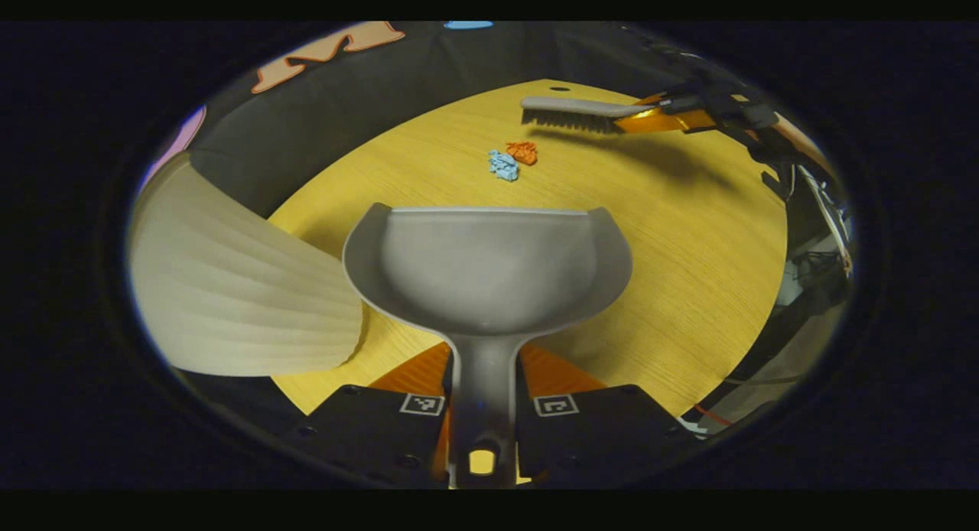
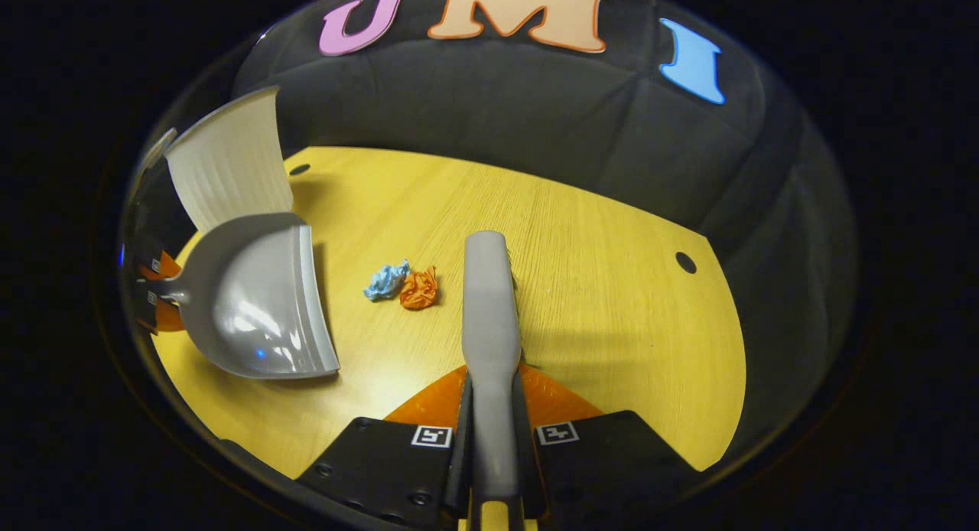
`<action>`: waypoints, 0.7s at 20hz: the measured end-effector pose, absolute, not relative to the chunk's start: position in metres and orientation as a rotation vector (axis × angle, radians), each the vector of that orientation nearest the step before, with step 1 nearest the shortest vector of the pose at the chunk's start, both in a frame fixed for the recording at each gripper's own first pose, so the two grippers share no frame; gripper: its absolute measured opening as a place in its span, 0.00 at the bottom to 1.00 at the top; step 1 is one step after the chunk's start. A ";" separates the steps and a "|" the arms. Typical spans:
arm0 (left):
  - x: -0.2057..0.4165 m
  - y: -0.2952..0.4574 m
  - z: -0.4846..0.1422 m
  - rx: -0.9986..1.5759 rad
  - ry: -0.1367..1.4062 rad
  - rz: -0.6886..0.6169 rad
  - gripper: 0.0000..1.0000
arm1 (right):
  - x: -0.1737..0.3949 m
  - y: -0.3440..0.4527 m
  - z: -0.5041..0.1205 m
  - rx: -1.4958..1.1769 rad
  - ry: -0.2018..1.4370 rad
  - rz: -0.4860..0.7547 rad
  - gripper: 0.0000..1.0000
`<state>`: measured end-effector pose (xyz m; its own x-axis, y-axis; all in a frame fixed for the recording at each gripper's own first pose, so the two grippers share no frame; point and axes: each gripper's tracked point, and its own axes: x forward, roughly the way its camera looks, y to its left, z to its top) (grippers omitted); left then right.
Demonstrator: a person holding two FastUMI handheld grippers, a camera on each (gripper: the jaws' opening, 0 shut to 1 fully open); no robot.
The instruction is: Pick up the small broom and dustpan from the desktop, sweep the trash into the dustpan with the broom, and then empty the trash into the garbage bin.
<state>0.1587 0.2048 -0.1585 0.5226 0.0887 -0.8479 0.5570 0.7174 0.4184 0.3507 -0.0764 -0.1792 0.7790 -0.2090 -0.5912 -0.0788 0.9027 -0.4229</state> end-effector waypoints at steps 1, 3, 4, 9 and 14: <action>0.163 0.205 -0.159 0.751 1.009 -0.335 0.28 | 0.359 -0.076 -0.185 -0.467 0.687 -0.072 0.25; 0.171 0.210 -0.163 0.787 1.034 -0.370 0.28 | 0.375 -0.065 -0.191 -0.489 0.674 -0.032 0.25; 0.175 0.213 -0.165 0.801 1.043 -0.377 0.29 | 0.376 -0.054 -0.197 -0.500 0.679 -0.002 0.24; 0.178 0.208 -0.171 0.765 1.025 -0.363 0.28 | 0.368 0.006 -0.217 -0.598 0.706 0.229 0.24; 0.176 0.211 -0.177 0.693 1.027 -0.345 0.28 | 0.347 0.062 -0.210 -0.748 0.702 0.490 0.25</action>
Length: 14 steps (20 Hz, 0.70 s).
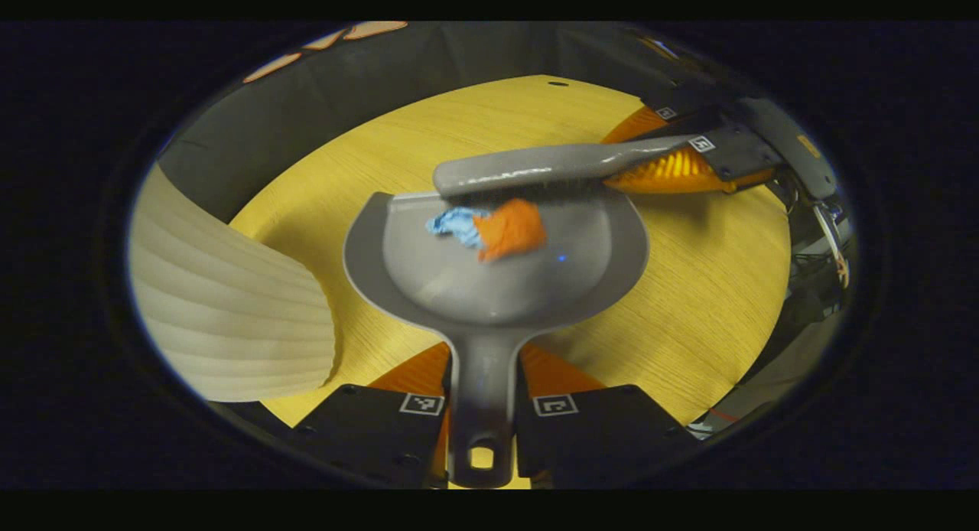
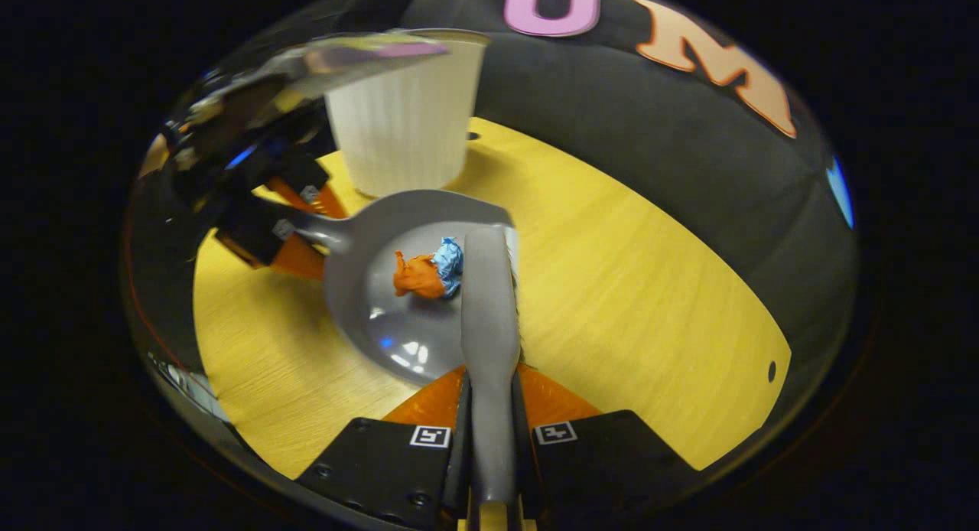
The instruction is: Pick up the small broom and dustpan from the desktop, sweep the trash into the dustpan with the broom, and then empty the trash into the garbage bin.
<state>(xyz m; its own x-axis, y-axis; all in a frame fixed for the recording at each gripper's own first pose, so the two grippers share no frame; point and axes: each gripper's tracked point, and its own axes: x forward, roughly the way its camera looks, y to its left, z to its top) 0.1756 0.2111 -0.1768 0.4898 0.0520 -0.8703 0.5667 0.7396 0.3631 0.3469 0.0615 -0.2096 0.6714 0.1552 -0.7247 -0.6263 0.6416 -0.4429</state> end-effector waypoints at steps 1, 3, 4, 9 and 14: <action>0.177 0.211 -0.178 0.686 1.007 -0.345 0.29 | 0.348 0.062 -0.202 -0.775 0.699 0.478 0.25; 0.180 0.209 -0.177 0.647 0.969 -0.339 0.29 | 0.341 0.062 -0.208 -0.746 0.698 0.442 0.25; 0.183 0.206 -0.177 0.622 0.934 -0.341 0.28 | 0.337 0.062 -0.197 -0.713 0.683 0.412 0.25; 0.185 0.199 -0.178 0.554 0.834 -0.332 0.28 | 0.324 0.035 -0.125 -0.411 0.523 0.239 0.25; 0.191 0.199 -0.183 0.525 0.746 -0.320 0.28 | 0.276 -0.065 -0.054 -0.309 0.404 0.033 0.25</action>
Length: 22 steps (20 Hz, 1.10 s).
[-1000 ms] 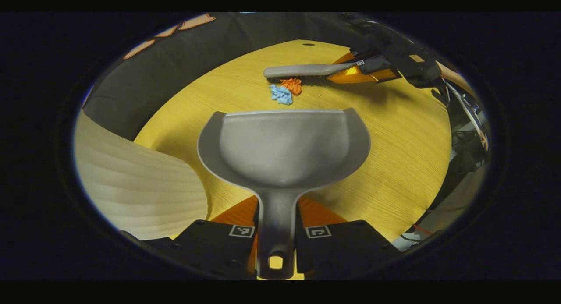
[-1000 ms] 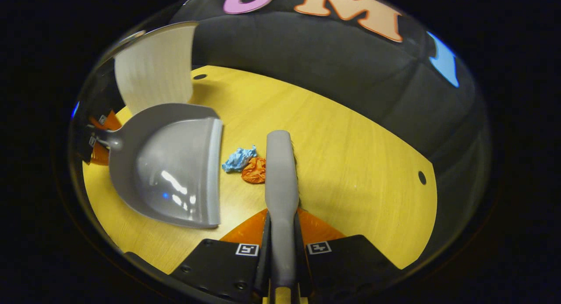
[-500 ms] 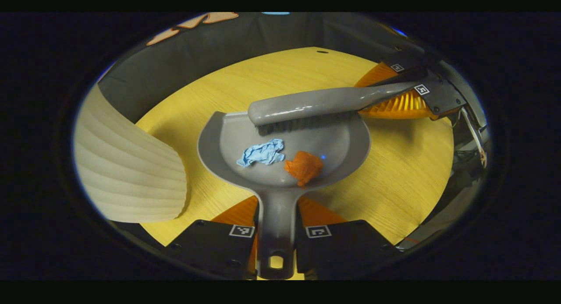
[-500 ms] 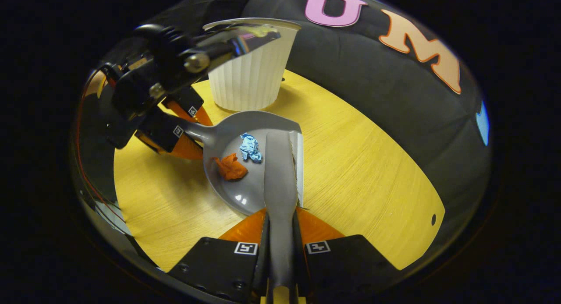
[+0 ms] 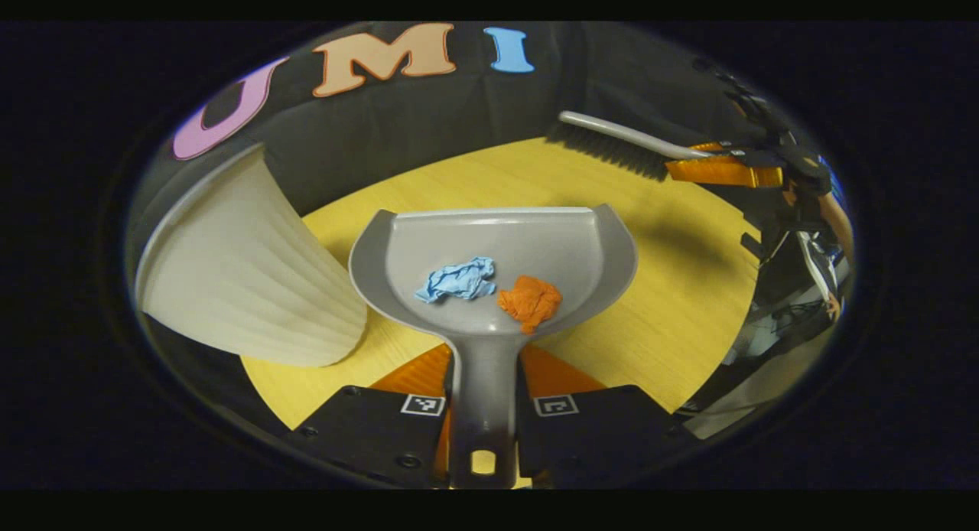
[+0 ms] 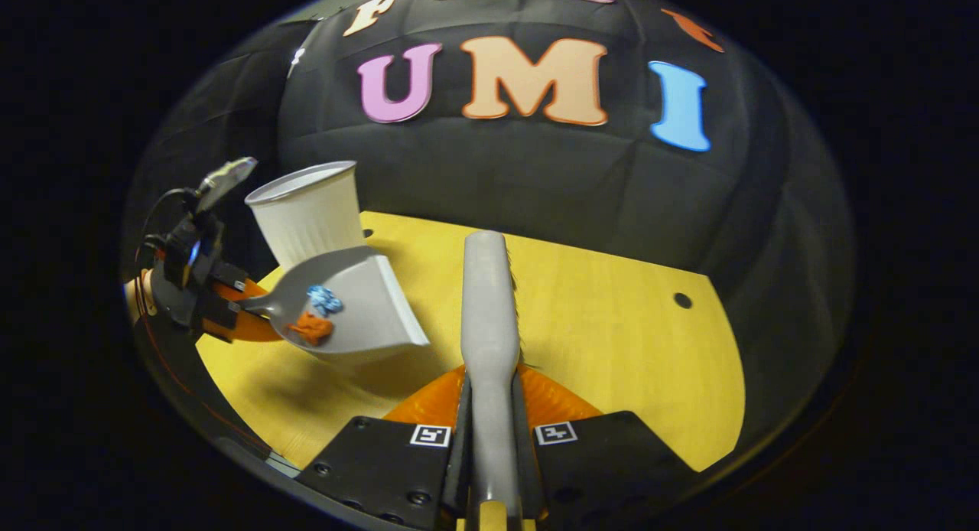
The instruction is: Pick up the small broom and dustpan from the desktop, sweep the trash into the dustpan with the broom, and then empty the trash into the garbage bin.
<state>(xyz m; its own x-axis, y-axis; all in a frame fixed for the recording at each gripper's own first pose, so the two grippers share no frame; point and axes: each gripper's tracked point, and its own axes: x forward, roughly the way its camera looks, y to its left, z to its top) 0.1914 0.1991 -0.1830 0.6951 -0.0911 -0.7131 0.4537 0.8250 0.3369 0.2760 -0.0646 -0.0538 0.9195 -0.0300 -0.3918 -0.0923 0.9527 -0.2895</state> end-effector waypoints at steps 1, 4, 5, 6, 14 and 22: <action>0.193 0.201 -0.187 0.516 0.756 -0.302 0.27 | 0.259 -0.078 -0.037 -0.258 0.391 0.008 0.25; 0.193 0.192 -0.178 0.452 0.744 -0.276 0.28 | 0.226 -0.089 -0.035 -0.110 0.366 -0.037 0.24; 0.195 0.192 -0.178 0.418 0.730 -0.283 0.28 | 0.221 -0.090 -0.040 -0.081 0.367 -0.047 0.24; 0.195 0.193 -0.180 0.386 0.712 -0.283 0.28 | 0.215 -0.091 -0.046 -0.058 0.371 -0.052 0.25; 0.191 0.228 -0.197 0.646 0.777 0.156 0.29 | 0.157 -0.059 -0.109 -0.017 0.458 0.049 0.25; 0.204 0.217 -0.175 1.041 1.007 0.341 0.28 | 0.122 -0.028 -0.146 -0.042 0.547 0.113 0.25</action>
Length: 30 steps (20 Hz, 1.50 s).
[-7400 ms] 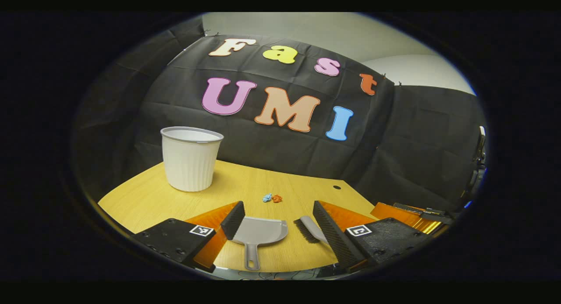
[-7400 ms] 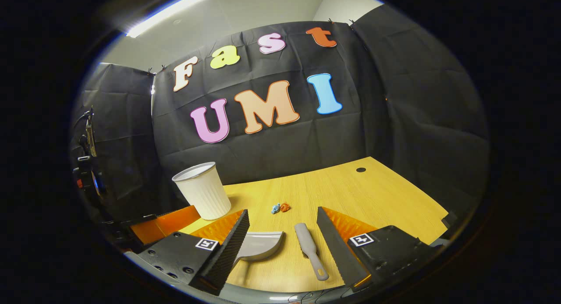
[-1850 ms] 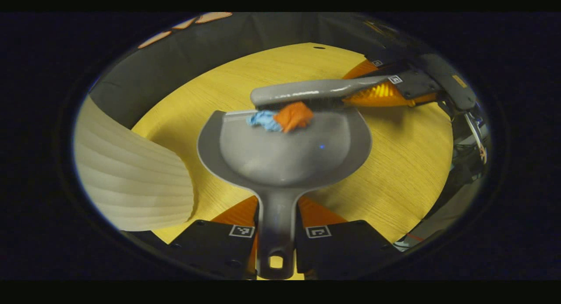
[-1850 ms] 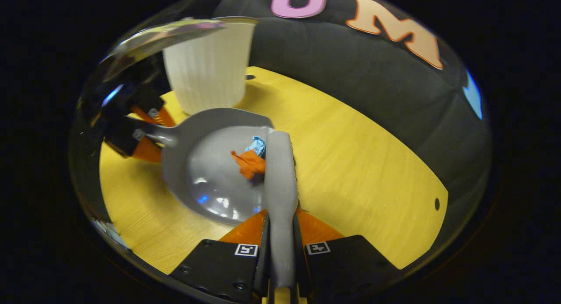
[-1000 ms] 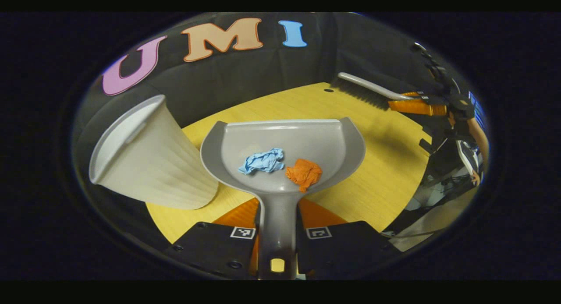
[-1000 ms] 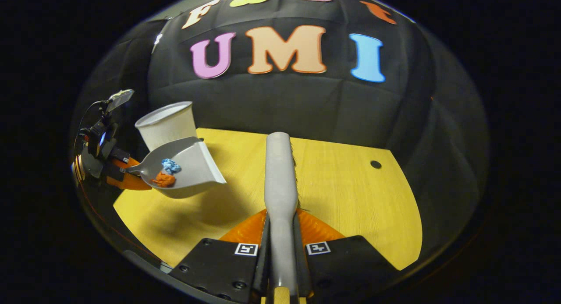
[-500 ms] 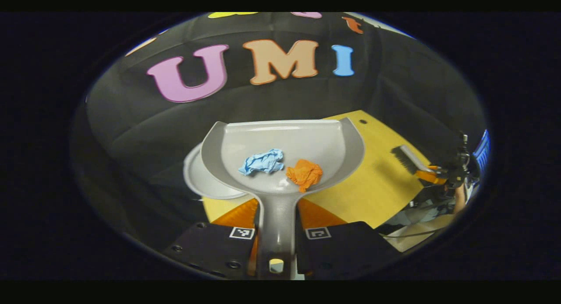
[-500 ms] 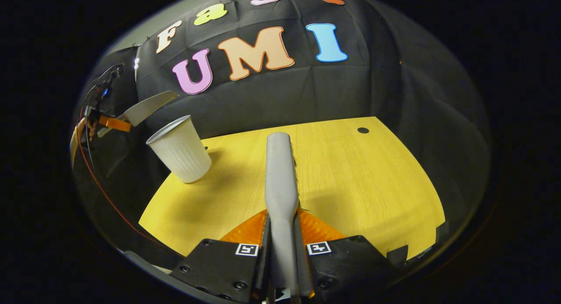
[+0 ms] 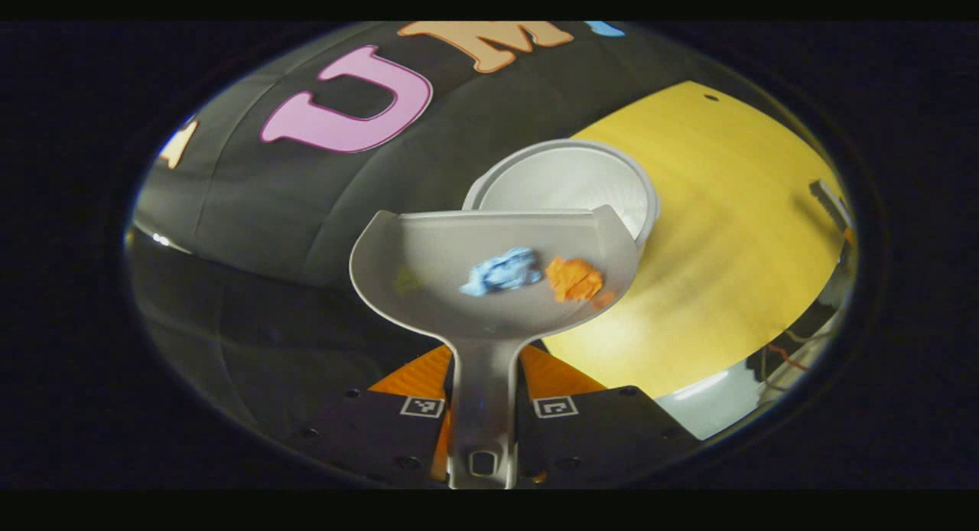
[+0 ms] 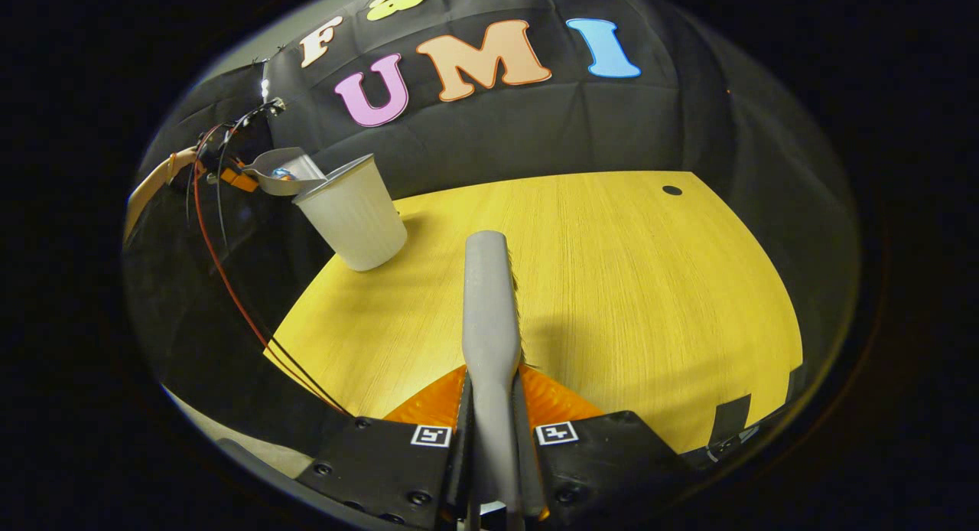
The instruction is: Pick up the small broom and dustpan from the desktop, sweep the trash into the dustpan with the broom, and then empty the trash into the garbage bin.
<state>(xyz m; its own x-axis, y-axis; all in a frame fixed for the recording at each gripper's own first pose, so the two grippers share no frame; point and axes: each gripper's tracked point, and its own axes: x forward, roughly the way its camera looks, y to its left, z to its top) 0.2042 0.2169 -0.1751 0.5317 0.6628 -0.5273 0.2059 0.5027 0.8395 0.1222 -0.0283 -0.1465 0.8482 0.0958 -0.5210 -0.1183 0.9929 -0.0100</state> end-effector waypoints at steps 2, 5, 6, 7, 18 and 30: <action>0.206 0.215 -0.173 1.131 1.016 0.355 0.28 | 0.117 -0.024 -0.148 -0.047 0.556 0.116 0.25; 0.206 0.214 -0.172 1.208 1.021 0.361 0.28 | 0.112 -0.021 -0.147 -0.045 0.552 0.113 0.25; 0.206 0.213 -0.170 1.227 1.021 0.362 0.28 | 0.110 -0.021 -0.147 -0.043 0.549 0.110 0.25; 0.207 0.214 -0.170 1.248 1.023 0.365 0.28 | 0.109 -0.020 -0.147 -0.041 0.549 0.107 0.25; 0.196 0.201 -0.194 1.001 0.856 0.297 0.28 | 0.101 -0.009 -0.148 -0.061 0.549 0.116 0.24; 0.195 0.031 -0.231 0.544 0.470 -0.011 0.27 | 0.121 0.020 -0.156 -0.097 0.564 0.165 0.25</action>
<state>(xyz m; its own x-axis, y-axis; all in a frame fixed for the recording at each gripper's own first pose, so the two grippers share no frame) 0.1954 0.0312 -0.2307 0.8940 0.1126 -0.4337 0.1323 0.8585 0.4955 0.1206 0.0202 -0.1559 0.8326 0.1287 -0.5387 -0.1817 0.9823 -0.0463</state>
